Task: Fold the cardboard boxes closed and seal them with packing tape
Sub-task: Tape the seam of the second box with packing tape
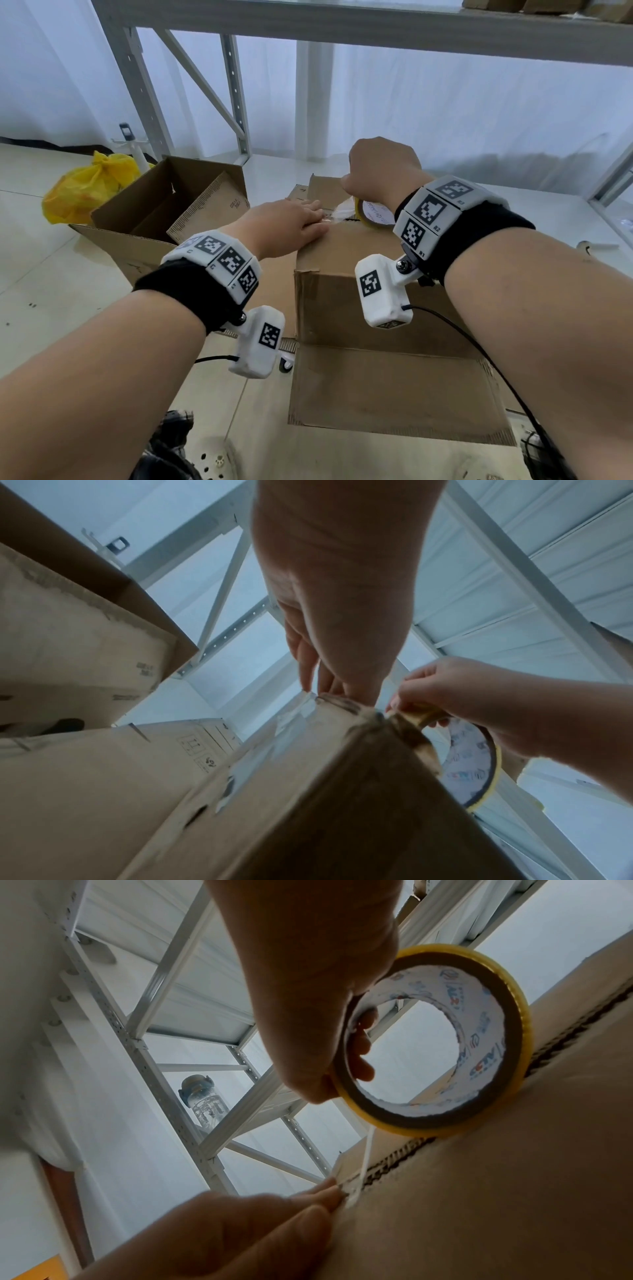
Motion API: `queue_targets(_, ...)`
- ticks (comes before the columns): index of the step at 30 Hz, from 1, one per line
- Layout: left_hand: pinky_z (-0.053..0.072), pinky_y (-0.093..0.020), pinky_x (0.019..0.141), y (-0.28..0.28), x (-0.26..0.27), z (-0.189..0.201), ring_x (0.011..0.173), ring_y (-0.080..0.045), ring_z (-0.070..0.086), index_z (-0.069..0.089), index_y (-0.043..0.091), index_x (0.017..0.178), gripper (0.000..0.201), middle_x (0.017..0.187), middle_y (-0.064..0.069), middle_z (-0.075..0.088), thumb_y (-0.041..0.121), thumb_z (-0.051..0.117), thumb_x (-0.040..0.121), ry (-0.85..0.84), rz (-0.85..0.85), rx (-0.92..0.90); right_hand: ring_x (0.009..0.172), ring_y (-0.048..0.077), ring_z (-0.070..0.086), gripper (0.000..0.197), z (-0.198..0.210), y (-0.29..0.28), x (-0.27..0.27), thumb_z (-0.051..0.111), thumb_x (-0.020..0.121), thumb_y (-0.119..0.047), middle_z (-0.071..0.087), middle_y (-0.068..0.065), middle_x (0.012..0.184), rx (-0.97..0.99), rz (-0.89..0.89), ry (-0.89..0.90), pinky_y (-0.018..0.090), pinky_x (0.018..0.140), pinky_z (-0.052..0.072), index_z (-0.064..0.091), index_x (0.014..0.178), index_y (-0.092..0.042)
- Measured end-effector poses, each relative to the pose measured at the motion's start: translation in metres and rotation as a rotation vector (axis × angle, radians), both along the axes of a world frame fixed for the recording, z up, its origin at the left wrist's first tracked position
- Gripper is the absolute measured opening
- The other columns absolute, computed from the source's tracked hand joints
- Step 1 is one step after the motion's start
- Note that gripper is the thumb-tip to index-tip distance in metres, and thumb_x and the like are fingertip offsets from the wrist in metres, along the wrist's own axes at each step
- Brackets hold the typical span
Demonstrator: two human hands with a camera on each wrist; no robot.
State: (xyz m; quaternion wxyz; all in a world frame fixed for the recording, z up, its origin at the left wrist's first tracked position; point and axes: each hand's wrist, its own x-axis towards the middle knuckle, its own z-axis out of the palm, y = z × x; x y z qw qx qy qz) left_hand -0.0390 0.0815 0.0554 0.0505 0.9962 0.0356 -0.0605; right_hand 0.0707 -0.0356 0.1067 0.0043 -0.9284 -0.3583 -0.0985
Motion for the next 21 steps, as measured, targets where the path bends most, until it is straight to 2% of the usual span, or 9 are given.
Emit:
queue_targets(2, 0.018, -0.037, 0.115, 0.001, -0.004, 0.003, 0.143, -0.017, 0.023, 0.031, 0.028, 0.148, 0.052, 0.157, 0.011, 0.019, 0.048, 0.027, 0.100, 0.008, 0.041, 0.025, 0.064, 0.021, 0.048, 0.021, 0.000, -0.002, 0.001, 0.050, 0.086, -0.016, 0.048, 0.000, 0.067, 0.009, -0.008, 0.014, 0.025, 0.049, 0.026, 0.043, 0.066, -0.014)
queue_targets(4, 0.023, -0.041, 0.116, -0.005, -0.001, 0.003, 0.142, -0.020, 0.026, 0.031, 0.023, 0.148, 0.057, 0.157, 0.005, 0.020, 0.052, 0.028, 0.098, 0.006, 0.047, 0.080, 0.071, 0.024, 0.053, 0.014, 0.001, -0.003, 0.000, 0.050, 0.085, -0.015, 0.051, 0.001, 0.070, 0.020, 0.001, 0.034, 0.026, 0.053, 0.031, 0.051, 0.072, -0.012)
queue_targets(7, 0.024, -0.041, 0.115, -0.016, 0.012, -0.004, 0.144, -0.022, 0.022, 0.016, 0.016, 0.152, 0.074, 0.160, -0.001, 0.008, 0.060, 0.032, 0.094, 0.025, 0.146, -0.015, 0.084, 0.025, 0.059, 0.016, 0.002, -0.006, 0.001, 0.051, 0.086, -0.018, 0.062, 0.004, 0.085, 0.082, 0.042, 0.048, 0.030, 0.065, 0.040, 0.064, 0.092, -0.010)
queue_targets(9, 0.016, -0.039, 0.118, -0.019, 0.017, -0.010, 0.146, -0.021, 0.012, 0.000, 0.018, 0.152, 0.084, 0.160, 0.002, -0.010, 0.064, 0.034, 0.091, 0.068, 0.240, -0.211, 0.088, 0.022, 0.058, 0.022, 0.001, -0.012, 0.003, 0.053, 0.088, -0.027, 0.063, 0.003, 0.089, 0.254, 0.081, 0.040, 0.029, 0.068, 0.039, 0.066, 0.096, -0.011)
queue_targets(11, 0.011, -0.037, 0.118, -0.017, 0.021, -0.013, 0.147, -0.021, 0.006, -0.007, 0.023, 0.152, 0.085, 0.158, 0.004, -0.019, 0.064, 0.036, 0.091, 0.087, 0.273, -0.339, 0.084, 0.016, 0.055, 0.031, -0.003, -0.025, 0.004, 0.054, 0.090, -0.041, 0.060, -0.002, 0.086, 0.506, 0.111, 0.048, 0.027, 0.070, 0.038, 0.064, 0.099, -0.012)
queue_targets(15, 0.008, -0.037, 0.118, -0.012, 0.025, -0.014, 0.147, -0.022, 0.003, -0.008, 0.026, 0.151, 0.084, 0.157, 0.004, -0.024, 0.065, 0.035, 0.090, 0.096, 0.277, -0.378, 0.093, 0.013, 0.054, 0.055, -0.027, -0.057, 0.013, 0.060, 0.082, -0.061, 0.057, -0.003, 0.102, 0.688, 0.060, 0.251, 0.030, 0.082, 0.045, 0.054, 0.116, -0.017)
queue_targets(18, 0.014, -0.037, 0.116, -0.015, 0.026, -0.014, 0.145, -0.027, 0.014, 0.003, 0.024, 0.152, 0.079, 0.159, -0.004, -0.012, 0.062, 0.037, 0.092, 0.047, 0.306, -0.384, 0.094, 0.017, 0.056, 0.059, -0.042, -0.077, 0.023, 0.069, 0.079, -0.054, 0.058, -0.001, 0.102, 0.764, 0.016, 0.463, 0.031, 0.084, 0.046, 0.046, 0.120, -0.020)
queue_targets(20, 0.027, -0.035, 0.108, -0.017, 0.027, -0.013, 0.133, -0.030, 0.036, 0.019, 0.024, 0.148, 0.071, 0.155, -0.012, 0.014, 0.059, 0.042, 0.091, -0.023, 0.347, -0.401, 0.088, 0.020, 0.056, 0.043, -0.050, -0.085, 0.028, 0.067, 0.081, -0.054, 0.057, -0.001, 0.089, 0.644, -0.058, 0.425, 0.033, 0.082, 0.044, 0.051, 0.104, -0.020)
queue_targets(21, 0.033, -0.032, 0.100, -0.018, 0.027, -0.012, 0.121, -0.028, 0.045, 0.026, 0.023, 0.143, 0.066, 0.147, -0.013, 0.028, 0.058, 0.045, 0.091, -0.063, 0.363, -0.413, 0.092, 0.023, 0.057, 0.037, -0.053, -0.087, 0.031, 0.061, 0.082, -0.058, 0.058, 0.000, 0.089, 0.561, -0.129, 0.374, 0.037, 0.086, 0.042, 0.054, 0.092, -0.022)
